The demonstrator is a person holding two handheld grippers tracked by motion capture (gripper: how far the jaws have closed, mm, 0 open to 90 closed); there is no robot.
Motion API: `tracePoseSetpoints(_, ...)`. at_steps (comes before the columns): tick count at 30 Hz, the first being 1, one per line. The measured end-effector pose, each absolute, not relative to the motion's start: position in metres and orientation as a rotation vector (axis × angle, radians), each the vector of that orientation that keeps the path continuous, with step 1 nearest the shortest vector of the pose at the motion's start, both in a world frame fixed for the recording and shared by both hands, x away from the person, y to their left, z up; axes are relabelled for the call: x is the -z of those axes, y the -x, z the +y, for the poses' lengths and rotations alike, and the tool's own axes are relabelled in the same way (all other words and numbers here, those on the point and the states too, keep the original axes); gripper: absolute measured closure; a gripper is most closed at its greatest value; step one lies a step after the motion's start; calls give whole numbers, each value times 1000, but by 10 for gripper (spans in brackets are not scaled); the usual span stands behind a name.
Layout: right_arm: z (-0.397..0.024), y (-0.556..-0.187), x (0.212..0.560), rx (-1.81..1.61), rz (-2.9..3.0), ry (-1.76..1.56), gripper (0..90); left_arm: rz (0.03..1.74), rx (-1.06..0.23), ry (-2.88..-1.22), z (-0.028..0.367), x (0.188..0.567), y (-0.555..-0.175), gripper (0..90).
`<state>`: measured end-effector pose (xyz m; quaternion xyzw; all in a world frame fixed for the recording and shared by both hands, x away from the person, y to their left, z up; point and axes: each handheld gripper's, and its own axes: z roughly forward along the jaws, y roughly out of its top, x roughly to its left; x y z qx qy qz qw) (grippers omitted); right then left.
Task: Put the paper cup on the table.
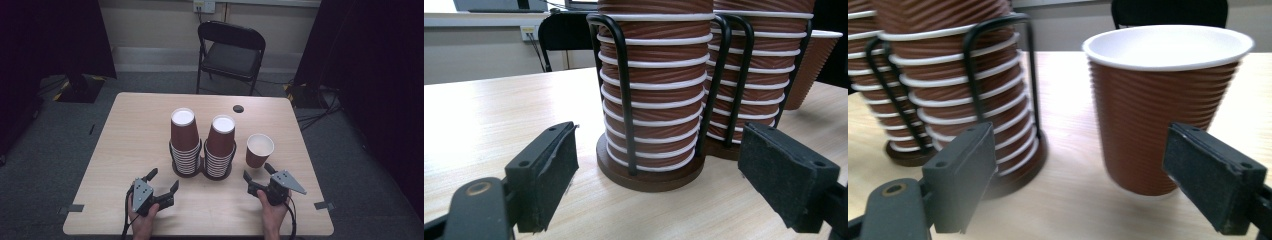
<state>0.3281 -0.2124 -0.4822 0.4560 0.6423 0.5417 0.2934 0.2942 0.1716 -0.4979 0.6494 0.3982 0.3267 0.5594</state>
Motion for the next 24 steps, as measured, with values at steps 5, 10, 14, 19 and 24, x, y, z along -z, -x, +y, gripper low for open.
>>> tracePoseSetpoints(5,-201,-319,485,-1483,1736,-1173,169,949,-767,-1529,172,498,-293,159)
tracePoseSetpoints(10,-188,-313,486,-1514,1763,-1132,169,955,-774,-1530,172,498,-293,157)
tracePoseSetpoints(14,-178,-308,492,-1527,1794,-1106,169,966,-780,-1528,171,498,-293,157)
tracePoseSetpoints(19,-170,-305,496,-1563,1793,-1095,180,993,-792,-1522,170,497,-293,159)
tracePoseSetpoints(24,-171,-306,496,-1594,1824,-1077,133,983,-778,-1507,172,498,-293,159)
